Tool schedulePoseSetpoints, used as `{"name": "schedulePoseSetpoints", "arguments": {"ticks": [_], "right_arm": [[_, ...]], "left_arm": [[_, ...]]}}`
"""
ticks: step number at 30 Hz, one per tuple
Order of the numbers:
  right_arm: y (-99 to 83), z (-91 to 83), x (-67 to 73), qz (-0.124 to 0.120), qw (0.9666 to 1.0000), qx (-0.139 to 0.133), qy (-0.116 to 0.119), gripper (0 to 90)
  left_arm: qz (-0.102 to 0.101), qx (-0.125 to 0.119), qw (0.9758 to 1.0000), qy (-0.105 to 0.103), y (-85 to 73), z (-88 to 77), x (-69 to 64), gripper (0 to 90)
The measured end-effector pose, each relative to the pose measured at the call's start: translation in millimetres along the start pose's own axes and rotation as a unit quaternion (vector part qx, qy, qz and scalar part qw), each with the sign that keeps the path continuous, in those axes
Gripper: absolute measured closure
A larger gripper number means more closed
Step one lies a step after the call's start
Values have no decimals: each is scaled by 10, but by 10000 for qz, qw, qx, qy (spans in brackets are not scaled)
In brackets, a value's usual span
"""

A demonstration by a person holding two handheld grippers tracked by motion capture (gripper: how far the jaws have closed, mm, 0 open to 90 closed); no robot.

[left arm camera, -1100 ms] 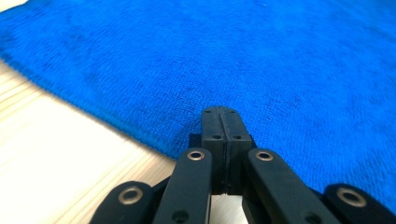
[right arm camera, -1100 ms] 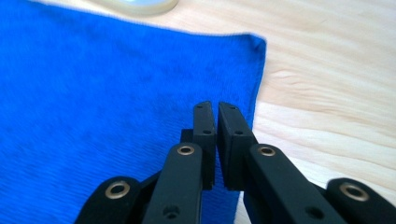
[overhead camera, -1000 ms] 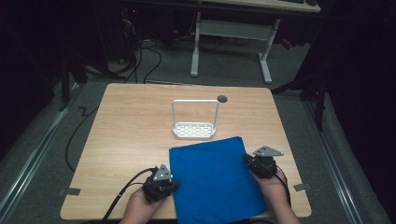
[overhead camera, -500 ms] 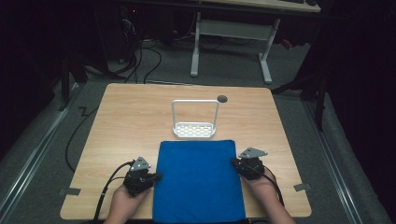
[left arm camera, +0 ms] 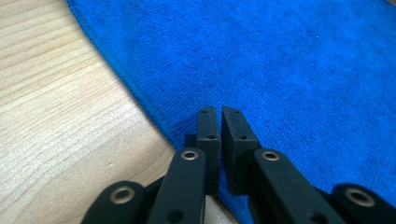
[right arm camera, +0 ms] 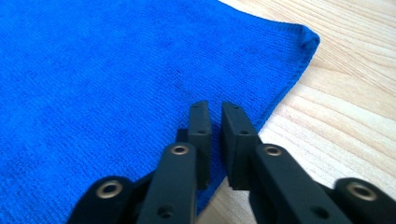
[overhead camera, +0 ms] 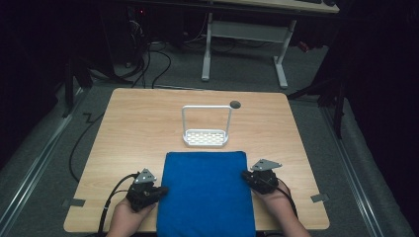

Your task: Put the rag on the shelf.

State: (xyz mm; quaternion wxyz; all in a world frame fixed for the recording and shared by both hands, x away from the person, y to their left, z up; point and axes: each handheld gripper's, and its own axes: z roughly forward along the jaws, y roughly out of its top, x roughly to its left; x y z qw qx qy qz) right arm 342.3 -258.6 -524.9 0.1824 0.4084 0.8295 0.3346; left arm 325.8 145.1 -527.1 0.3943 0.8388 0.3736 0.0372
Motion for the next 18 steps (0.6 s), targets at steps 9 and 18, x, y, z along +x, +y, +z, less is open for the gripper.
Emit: {"name": "schedulePoseSetpoints", "arguments": {"ticks": [9,18], "right_arm": [[-32,-146,22,-82,9988,-444,-196,713],[-192,-277,-9,-52,9985,-424,-340,699]], "left_arm": [[-362,-820,9955,298,85,-60,222,645],[-542,-954,9911,752,290,120,500,591]]}}
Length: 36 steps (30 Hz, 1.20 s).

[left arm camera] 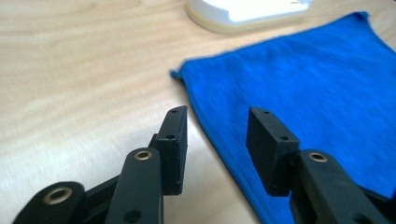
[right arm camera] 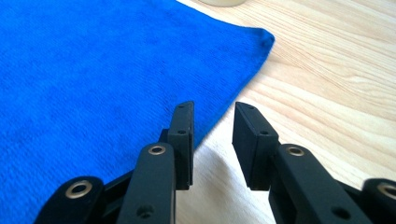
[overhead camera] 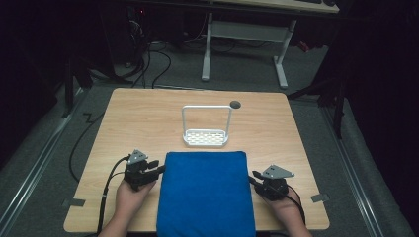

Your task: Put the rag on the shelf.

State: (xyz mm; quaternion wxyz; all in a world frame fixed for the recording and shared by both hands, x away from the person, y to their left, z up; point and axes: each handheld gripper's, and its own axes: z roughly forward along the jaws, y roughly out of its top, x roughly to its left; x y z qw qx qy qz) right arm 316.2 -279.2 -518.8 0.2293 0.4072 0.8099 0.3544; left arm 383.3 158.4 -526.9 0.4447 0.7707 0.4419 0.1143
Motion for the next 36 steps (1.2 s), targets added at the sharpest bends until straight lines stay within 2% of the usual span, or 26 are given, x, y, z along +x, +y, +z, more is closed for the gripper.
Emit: {"name": "schedulePoseSetpoints", "arguments": {"ticks": [2,7,11,13,16,20,22,24,25,26,28,29,32,35,36], "right_arm": [[-10,-10,-4,15,10000,8,-3,698],[-35,-24,-23,69,10000,32,-14,695],[-23,-6,-21,59,10000,26,-16,691],[-20,1,-21,55,10000,22,-14,688],[-20,9,-26,64,10000,20,-5,680],[-13,29,-35,190,9998,-30,19,635],[14,45,-41,346,9993,-99,50,608],[35,59,-47,392,9991,-131,42,596],[83,97,-60,565,9982,-208,33,567],[114,119,-66,642,9977,-195,6,558],[143,148,-81,645,9977,-180,-37,548],[204,225,-107,730,9972,-76,-138,535],[254,316,-151,695,9973,-44,-250,532],[385,602,-278,856,9955,214,-348,513],[406,645,-298,891,9951,240,-367,509]], "left_arm": [[25,-17,10000,23,29,29,12,590],[57,78,9999,102,186,258,47,589],[-33,72,9999,126,250,393,93,605],[-108,187,9997,112,276,442,120,618],[-115,251,9996,104,283,468,120,634],[9,281,9995,141,270,477,87,660],[106,293,9994,158,263,482,58,703],[178,308,9992,157,259,483,40,749],[274,319,9990,180,253,483,17,761],[272,325,9990,166,252,482,18,774],[264,327,9990,155,252,483,20,811],[260,336,9989,174,254,486,20,831],[267,346,9989,155,255,488,20,854],[299,373,9988,140,255,486,20,865],[304,377,9987,130,255,485,22,866]]}}
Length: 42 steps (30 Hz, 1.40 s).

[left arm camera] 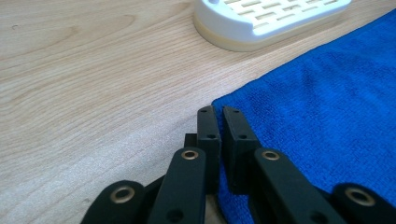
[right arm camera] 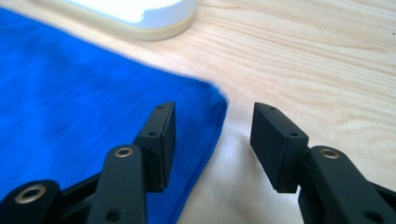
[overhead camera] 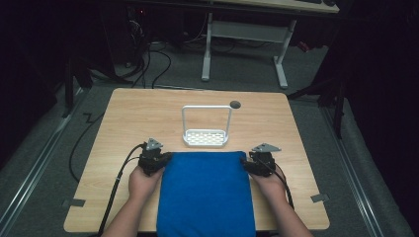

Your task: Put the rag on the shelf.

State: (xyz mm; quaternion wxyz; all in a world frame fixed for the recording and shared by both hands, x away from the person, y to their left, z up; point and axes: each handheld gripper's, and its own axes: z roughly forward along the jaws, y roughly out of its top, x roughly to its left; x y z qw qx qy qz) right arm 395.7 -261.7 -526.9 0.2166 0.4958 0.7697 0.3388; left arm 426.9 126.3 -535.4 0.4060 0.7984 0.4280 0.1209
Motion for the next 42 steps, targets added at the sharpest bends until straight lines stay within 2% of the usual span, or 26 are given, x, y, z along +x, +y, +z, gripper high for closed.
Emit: {"name": "schedulePoseSetpoints", "arguments": {"ticks": [4,7,8,9,13,14,15,18,21,22,23,25,27,30,31,33,35,42], "right_arm": [[67,117,-45,108,9999,35,-44,513],[110,149,-18,-53,9999,76,-56,628],[110,149,-18,-53,9999,76,-56,628],[113,145,15,-67,9999,99,-7,710],[125,143,67,-172,9997,145,70,864],[125,143,67,-172,9997,145,70,864],[128,144,120,-333,9993,147,-50,879],[135,130,141,-337,9993,121,-70,882],[154,28,176,-189,9996,-191,-26,883],[154,28,176,-189,9996,-191,-26,883],[150,-4,197,-208,9993,-318,-34,883],[108,-62,233,-120,9983,-566,-2,882],[94,-103,254,-122,9978,-639,86,882],[88,-142,252,-167,9974,-693,128,882],[82,-171,242,-228,9970,-732,115,882],[86,-203,226,-213,9965,-797,142,882],[97,-248,208,-99,9955,-904,267,882],[133,-395,223,-175,9920,-1201,346,882]], "left_arm": [[38,0,10000,-26,-1,0,-1,871],[38,-4,10000,-61,-2,1,4,872],[38,-4,10000,-61,-2,1,4,873],[24,-8,10000,-86,-2,2,8,873],[57,2,9999,-96,-4,0,1,875],[57,2,9999,-96,-4,0,1,875],[60,2,9999,-98,-4,-1,1,875],[-10,-9,9999,-109,-2,-3,14,877],[98,-57,9999,-117,-6,-14,-7,877],[98,-57,9999,-117,-6,-14,-7,877],[120,-71,9998,-141,-8,-21,-8,877],[106,-158,9996,-185,-14,-40,-7,877],[197,-278,9992,-189,-23,-77,-20,878],[98,-399,9989,-245,-26,-113,-19,878],[-31,-535,9981,-320,-19,-157,-15,878],[3,-583,9979,-282,-11,-177,-22,878],[75,-680,9974,-213,3,-240,-44,878],[113,-903,9957,-175,11,-362,-105,878]]}}
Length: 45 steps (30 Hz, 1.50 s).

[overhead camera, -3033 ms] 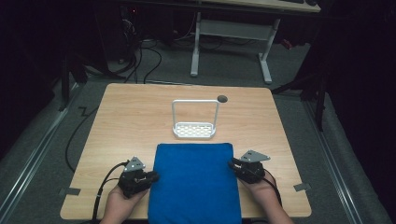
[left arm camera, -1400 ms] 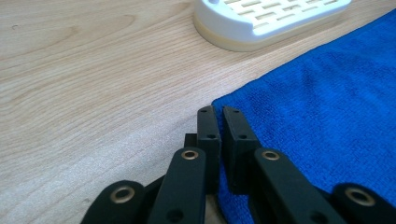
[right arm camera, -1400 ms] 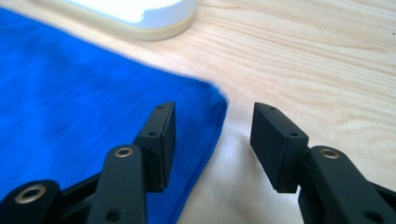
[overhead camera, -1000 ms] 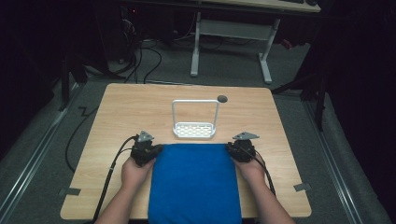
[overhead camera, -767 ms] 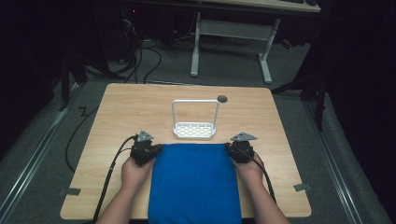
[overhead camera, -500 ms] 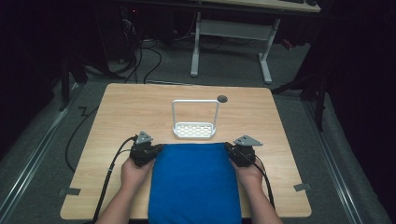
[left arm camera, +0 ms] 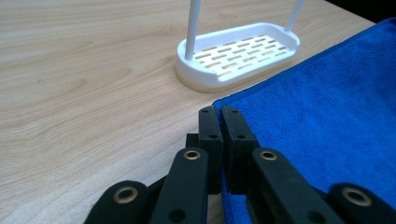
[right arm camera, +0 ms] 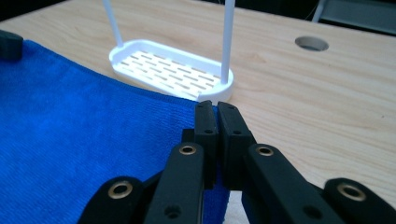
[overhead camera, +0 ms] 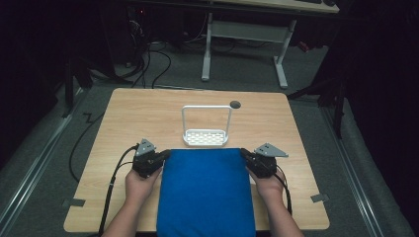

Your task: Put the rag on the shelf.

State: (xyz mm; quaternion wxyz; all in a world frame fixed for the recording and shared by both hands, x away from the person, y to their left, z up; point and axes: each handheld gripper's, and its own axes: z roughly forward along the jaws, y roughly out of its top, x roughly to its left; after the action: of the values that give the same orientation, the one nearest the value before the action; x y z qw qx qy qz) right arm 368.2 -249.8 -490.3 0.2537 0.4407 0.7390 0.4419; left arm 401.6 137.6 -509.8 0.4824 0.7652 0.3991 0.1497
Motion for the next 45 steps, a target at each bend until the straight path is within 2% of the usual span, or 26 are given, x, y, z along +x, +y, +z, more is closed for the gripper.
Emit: {"name": "schedulePoseSetpoints", "arguments": {"ticks": [4,5,10,11,12,18,22,23,24,25,26,28,33,40,45], "right_arm": [[39,-62,-3,36,9999,-128,-4,881],[69,-106,1,-13,9998,-211,10,882],[152,-223,45,-62,9988,-486,8,882],[168,-241,58,-75,9986,-532,2,882],[184,-258,70,-91,9983,-575,11,882],[262,-346,143,-197,9966,-804,41,882],[311,-411,175,-232,9951,-959,37,882],[324,-431,179,-243,9948,-993,33,882],[336,-450,184,-241,9943,-1039,36,882],[350,-472,189,-251,9938,-1080,34,882],[350,-472,189,-251,9938,-1080,34,882],[391,-551,210,-276,9920,-1231,27,882],[473,-704,244,-245,9883,-1506,66,882],[569,-906,278,-229,9822,-1858,131,882],[636,-1035,330,-313,9772,-2097,142,882]], "left_arm": [[9,-148,9999,-4,28,-63,-24,878],[12,-253,9997,-5,53,-117,-36,878],[62,-474,9989,-5,116,-237,-80,878],[72,-631,9980,-13,146,-299,-103,878],[71,-687,9976,-16,161,-328,-110,878],[138,-909,9958,-30,240,-452,-156,878],[215,-1081,9939,-64,298,-545,-195,878],[230,-1181,9927,-94,327,-592,-217,878],[230,-1181,9927,-94,327,-592,-217,878],[262,-1286,9913,-113,360,-640,-246,879],[262,-1286,9913,-113,360,-640,-246,879],[256,-1498,9882,-209,412,-719,-290,878],[374,-1789,9828,-260,503,-866,-388,878],[585,-2076,9760,-307,603,-1039,-522,879],[686,-2252,9713,-334,656,-1152,-589,879]]}}
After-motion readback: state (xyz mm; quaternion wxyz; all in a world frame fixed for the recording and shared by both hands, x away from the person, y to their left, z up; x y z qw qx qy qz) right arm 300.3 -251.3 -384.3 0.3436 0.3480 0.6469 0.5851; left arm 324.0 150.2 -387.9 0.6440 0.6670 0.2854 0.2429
